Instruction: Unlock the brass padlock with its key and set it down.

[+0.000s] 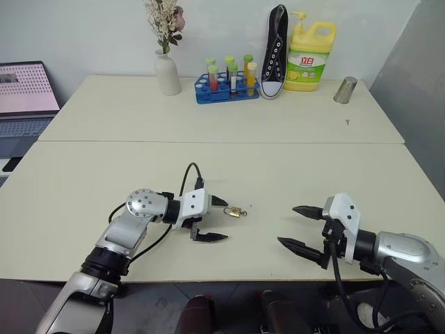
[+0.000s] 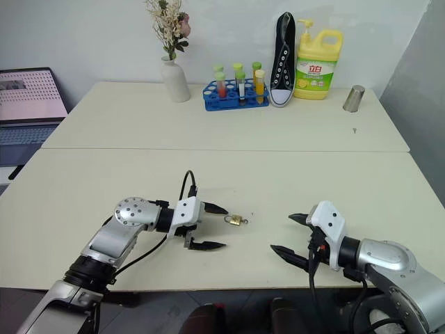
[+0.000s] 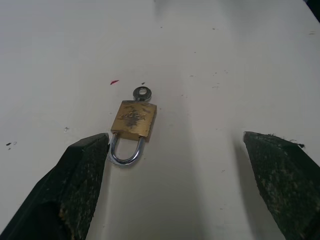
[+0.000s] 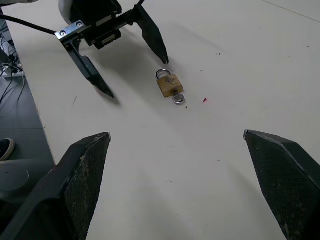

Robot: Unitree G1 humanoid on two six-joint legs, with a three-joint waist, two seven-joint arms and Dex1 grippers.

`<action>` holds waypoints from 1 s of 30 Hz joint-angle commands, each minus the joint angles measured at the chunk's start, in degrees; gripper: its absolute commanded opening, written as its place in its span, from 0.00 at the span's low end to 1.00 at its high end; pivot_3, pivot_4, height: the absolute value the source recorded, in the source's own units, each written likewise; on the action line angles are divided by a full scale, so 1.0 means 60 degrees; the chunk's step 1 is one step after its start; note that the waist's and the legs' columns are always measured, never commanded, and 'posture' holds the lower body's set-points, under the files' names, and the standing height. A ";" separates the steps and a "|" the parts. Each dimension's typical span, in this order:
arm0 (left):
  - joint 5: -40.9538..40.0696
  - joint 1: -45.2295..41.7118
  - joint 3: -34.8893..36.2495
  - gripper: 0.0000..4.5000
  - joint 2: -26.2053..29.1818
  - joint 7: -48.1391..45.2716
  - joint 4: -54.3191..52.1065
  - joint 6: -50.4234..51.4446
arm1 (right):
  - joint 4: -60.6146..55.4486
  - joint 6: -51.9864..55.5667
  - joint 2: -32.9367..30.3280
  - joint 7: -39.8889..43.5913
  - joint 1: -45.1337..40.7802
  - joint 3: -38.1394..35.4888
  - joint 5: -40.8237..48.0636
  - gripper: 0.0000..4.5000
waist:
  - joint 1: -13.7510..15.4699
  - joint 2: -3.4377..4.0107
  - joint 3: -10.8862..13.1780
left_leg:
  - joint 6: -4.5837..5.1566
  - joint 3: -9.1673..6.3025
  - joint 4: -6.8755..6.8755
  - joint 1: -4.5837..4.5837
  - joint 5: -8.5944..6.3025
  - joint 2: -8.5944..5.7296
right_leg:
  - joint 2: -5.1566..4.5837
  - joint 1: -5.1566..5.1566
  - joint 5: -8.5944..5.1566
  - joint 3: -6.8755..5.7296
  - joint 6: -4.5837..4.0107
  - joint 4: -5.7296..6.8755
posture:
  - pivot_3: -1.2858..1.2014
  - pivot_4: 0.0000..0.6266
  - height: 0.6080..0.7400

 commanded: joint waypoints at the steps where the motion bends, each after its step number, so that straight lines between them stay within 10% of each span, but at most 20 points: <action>1: 0.0046 -0.0380 -0.0098 1.00 -0.0146 -0.0217 0.0339 -0.0066 | -0.0498 0.0113 -0.0034 -0.0191 0.0091 -0.0280 0.0219 1.00 | 0.0000 0.0000 0.0000 | 0.0000 0.0001 0.0000 0.0000 0.0000 0.0001 | 0.0000 0.0000 0.0000 0.0000 0.0000 0.0000 | 0.52 0.24 1.00; 20: 0.0799 -0.1674 -0.0534 1.00 -0.1112 -0.0353 0.2265 -0.0199 | -0.0730 0.0226 -0.0061 -0.0446 0.0229 -0.0278 0.0438 1.00 | 0.0000 -0.0005 -0.0004 | 0.0000 0.0000 0.0005 -0.0002 0.0000 -0.0004 | 0.0004 0.0000 0.0001 -0.0002 0.0002 0.0001 | 0.52 0.24 1.00; 30: 0.1340 -0.1791 -0.0771 0.30 -0.1025 -0.0081 0.2439 -0.0038 | -0.0777 0.0277 -0.0074 -0.0576 0.0128 -0.0277 0.0552 1.00 | 0.0000 -0.0007 -0.0019 | 0.0001 -0.0002 0.0010 0.0005 0.0001 -0.0003 | 0.0004 0.0008 0.0004 -0.0002 0.0005 0.0006 | 0.52 0.24 1.00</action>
